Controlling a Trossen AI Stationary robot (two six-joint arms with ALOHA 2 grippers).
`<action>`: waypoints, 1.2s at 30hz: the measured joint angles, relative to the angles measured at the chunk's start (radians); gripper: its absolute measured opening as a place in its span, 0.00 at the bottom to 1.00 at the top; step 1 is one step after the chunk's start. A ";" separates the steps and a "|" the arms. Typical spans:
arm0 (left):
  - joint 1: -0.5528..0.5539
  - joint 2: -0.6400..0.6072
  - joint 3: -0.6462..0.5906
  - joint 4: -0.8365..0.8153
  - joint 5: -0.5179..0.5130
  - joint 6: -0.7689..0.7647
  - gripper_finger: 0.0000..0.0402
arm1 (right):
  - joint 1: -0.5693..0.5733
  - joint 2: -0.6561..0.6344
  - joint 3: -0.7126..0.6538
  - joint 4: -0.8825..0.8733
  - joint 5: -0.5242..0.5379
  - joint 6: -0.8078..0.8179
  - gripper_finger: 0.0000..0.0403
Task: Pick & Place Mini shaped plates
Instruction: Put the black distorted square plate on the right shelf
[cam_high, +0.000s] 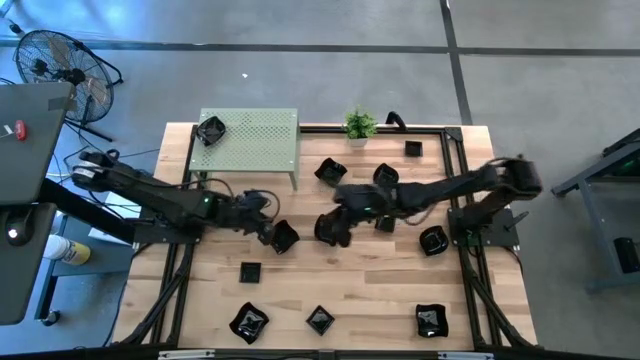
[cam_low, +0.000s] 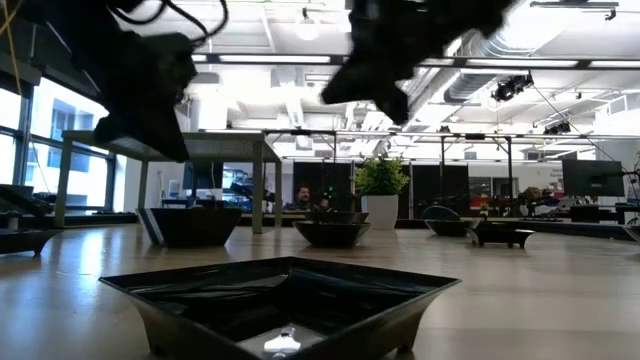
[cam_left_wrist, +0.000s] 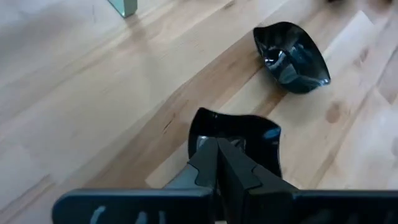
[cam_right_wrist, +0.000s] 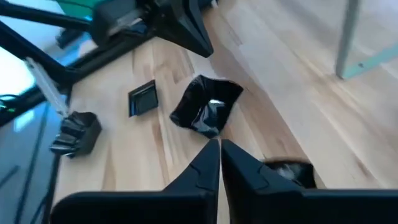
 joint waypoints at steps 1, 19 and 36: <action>0.014 0.009 0.000 0.004 0.013 -0.012 0.01 | 0.000 -0.042 -0.049 0.025 -0.001 0.008 0.01; 0.149 0.231 0.000 0.111 0.189 -0.015 0.25 | -0.054 -0.571 -0.422 0.093 0.140 0.016 0.01; 0.149 0.231 0.043 0.039 0.272 -0.010 0.02 | -0.082 -0.594 -0.435 0.089 0.143 -0.025 0.01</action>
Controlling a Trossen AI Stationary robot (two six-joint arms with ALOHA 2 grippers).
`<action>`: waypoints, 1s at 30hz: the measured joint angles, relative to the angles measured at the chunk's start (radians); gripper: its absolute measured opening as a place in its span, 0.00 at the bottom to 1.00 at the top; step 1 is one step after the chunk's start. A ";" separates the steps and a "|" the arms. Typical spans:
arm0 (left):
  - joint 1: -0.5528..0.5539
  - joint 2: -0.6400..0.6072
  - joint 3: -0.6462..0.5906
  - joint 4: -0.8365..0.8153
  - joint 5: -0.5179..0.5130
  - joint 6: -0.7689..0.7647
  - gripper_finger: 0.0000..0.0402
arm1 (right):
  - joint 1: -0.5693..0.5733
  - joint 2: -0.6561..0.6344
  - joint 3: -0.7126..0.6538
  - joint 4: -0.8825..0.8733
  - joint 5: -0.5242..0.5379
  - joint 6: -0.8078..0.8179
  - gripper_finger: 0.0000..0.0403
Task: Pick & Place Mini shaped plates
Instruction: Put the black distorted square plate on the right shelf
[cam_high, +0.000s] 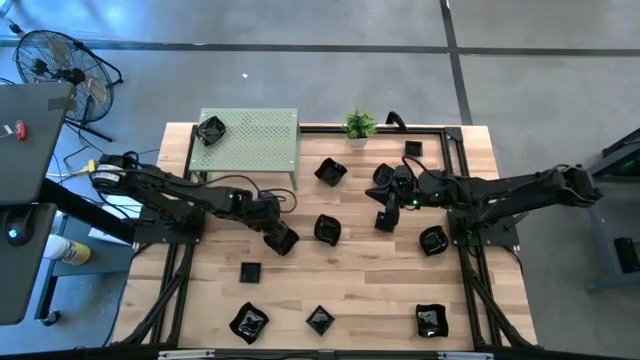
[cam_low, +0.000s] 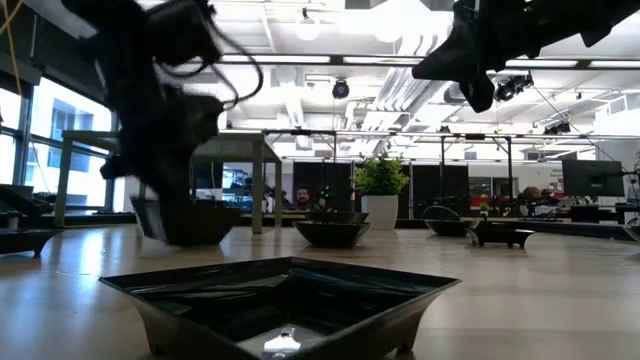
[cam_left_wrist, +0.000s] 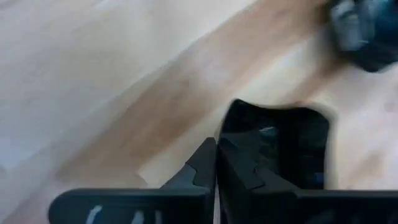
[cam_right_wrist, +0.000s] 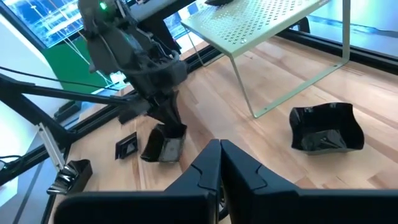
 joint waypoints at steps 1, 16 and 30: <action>0.000 -0.013 0.023 -0.024 0.007 0.004 0.01 | 0.000 0.000 0.000 0.000 0.000 0.000 0.01; 0.327 -0.198 0.607 -0.635 0.048 0.413 0.00 | 0.000 0.000 0.001 -0.008 -0.015 -0.002 0.01; 0.929 -0.002 0.827 -0.675 0.219 0.967 0.00 | 0.000 0.000 0.001 -0.008 -0.020 -0.002 0.01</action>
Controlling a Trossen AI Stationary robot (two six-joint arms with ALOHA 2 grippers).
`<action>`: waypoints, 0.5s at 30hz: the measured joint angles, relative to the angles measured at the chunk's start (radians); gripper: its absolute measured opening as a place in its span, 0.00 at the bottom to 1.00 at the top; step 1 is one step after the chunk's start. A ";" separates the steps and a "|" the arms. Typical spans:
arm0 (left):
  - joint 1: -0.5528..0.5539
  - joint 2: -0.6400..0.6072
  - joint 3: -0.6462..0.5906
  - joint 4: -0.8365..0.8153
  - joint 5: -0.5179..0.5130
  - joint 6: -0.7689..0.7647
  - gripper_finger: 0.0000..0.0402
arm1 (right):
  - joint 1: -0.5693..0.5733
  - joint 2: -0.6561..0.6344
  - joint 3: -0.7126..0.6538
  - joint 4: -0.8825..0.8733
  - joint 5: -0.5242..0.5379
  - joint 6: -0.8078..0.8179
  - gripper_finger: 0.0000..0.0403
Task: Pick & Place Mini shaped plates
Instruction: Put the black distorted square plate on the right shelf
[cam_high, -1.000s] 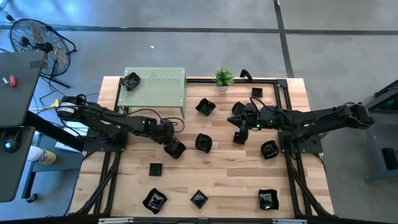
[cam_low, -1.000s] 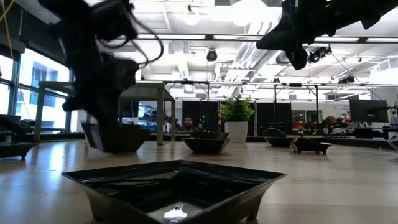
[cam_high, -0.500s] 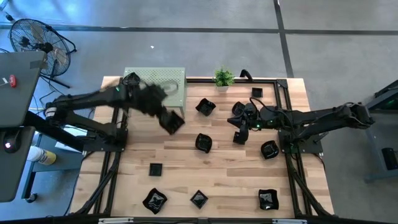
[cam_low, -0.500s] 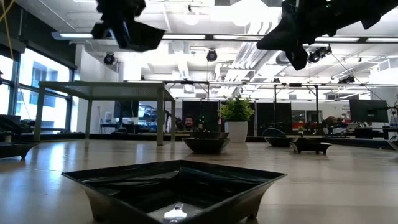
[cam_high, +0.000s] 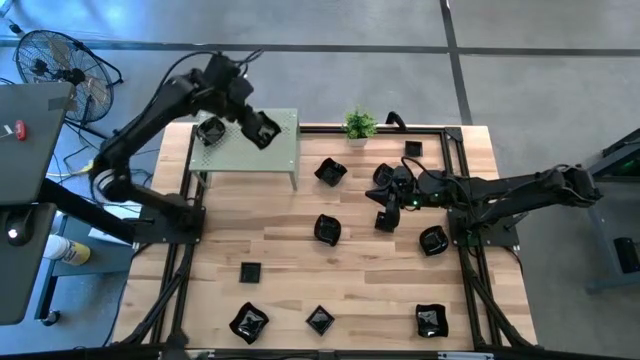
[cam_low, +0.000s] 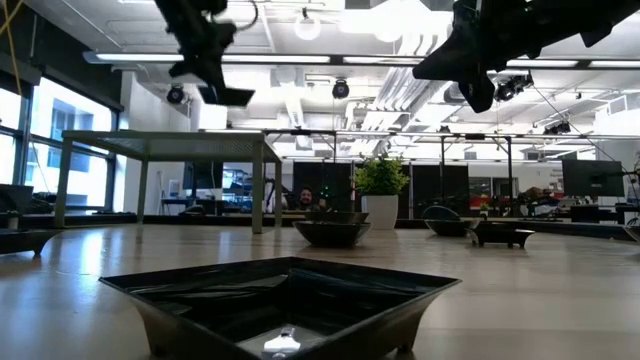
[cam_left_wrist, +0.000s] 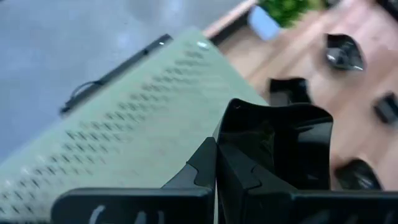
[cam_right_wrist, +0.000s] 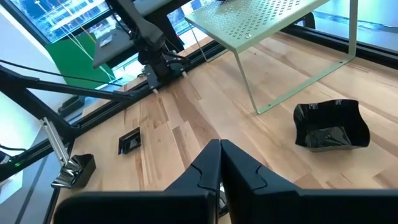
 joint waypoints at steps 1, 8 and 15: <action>0.025 0.022 0.000 0.013 0.009 0.020 0.00 | 0.000 0.000 0.000 0.000 0.000 0.001 0.01; 0.151 0.151 0.000 0.045 0.069 0.129 0.00 | 0.000 0.000 0.000 -0.001 0.000 0.002 0.01; 0.206 0.194 0.000 0.063 0.092 0.132 0.00 | 0.000 0.000 0.000 -0.002 0.000 0.002 0.01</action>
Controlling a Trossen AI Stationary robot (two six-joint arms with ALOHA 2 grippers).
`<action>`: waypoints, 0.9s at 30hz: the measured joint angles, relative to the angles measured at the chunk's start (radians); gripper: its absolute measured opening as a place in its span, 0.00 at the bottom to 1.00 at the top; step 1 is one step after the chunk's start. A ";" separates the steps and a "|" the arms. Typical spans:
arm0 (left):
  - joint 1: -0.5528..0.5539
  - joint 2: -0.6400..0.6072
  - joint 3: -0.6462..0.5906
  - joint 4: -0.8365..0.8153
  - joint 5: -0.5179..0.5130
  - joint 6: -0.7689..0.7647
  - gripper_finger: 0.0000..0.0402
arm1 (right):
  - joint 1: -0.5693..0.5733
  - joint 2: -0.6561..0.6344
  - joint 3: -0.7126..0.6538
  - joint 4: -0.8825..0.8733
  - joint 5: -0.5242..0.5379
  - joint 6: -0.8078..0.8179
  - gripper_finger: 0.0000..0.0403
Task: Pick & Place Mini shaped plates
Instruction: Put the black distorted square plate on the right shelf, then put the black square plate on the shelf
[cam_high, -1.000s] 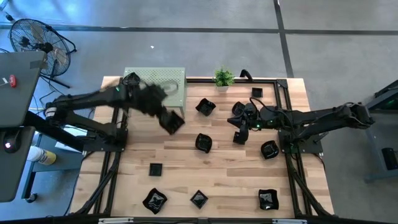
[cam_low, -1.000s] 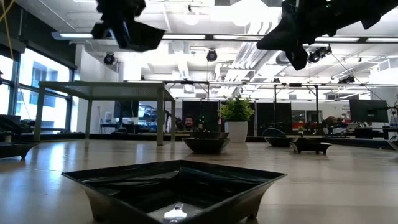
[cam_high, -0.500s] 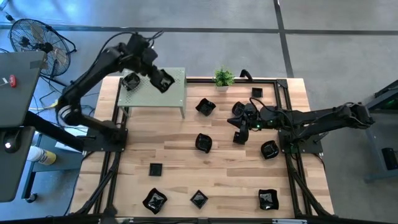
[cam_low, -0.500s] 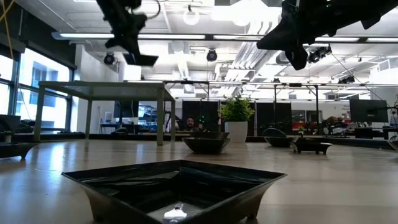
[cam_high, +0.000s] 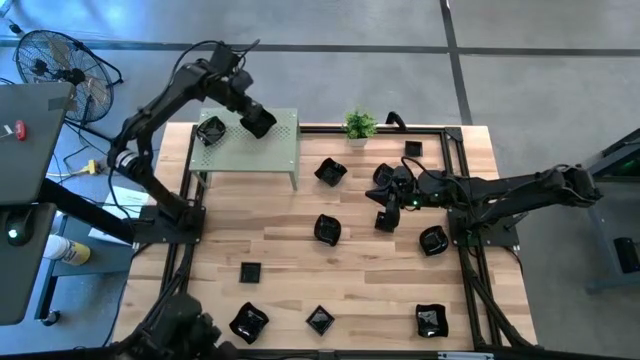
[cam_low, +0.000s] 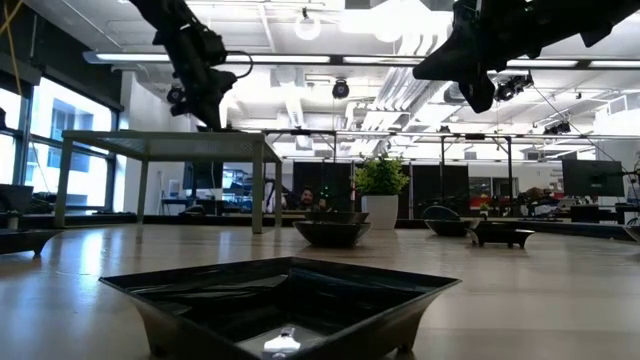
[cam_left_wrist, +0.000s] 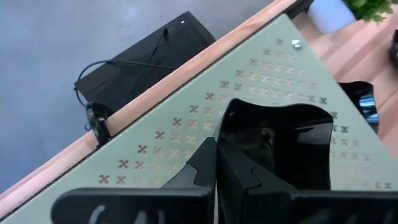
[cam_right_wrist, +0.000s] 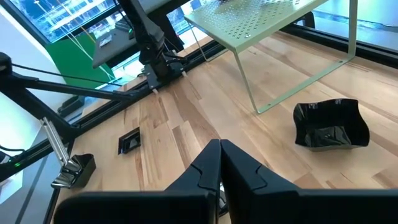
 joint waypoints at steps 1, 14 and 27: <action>0.001 0.003 0.000 0.000 0.000 -0.003 0.00 | 0.000 0.000 0.000 0.000 0.000 0.000 0.01; 0.003 0.011 -0.002 -0.003 -0.014 -0.054 0.10 | 0.000 0.000 0.000 -0.004 0.006 0.000 0.02; -0.030 -0.064 0.104 -0.141 0.003 -0.107 0.16 | 0.002 -0.029 0.001 -0.006 -0.022 0.065 0.05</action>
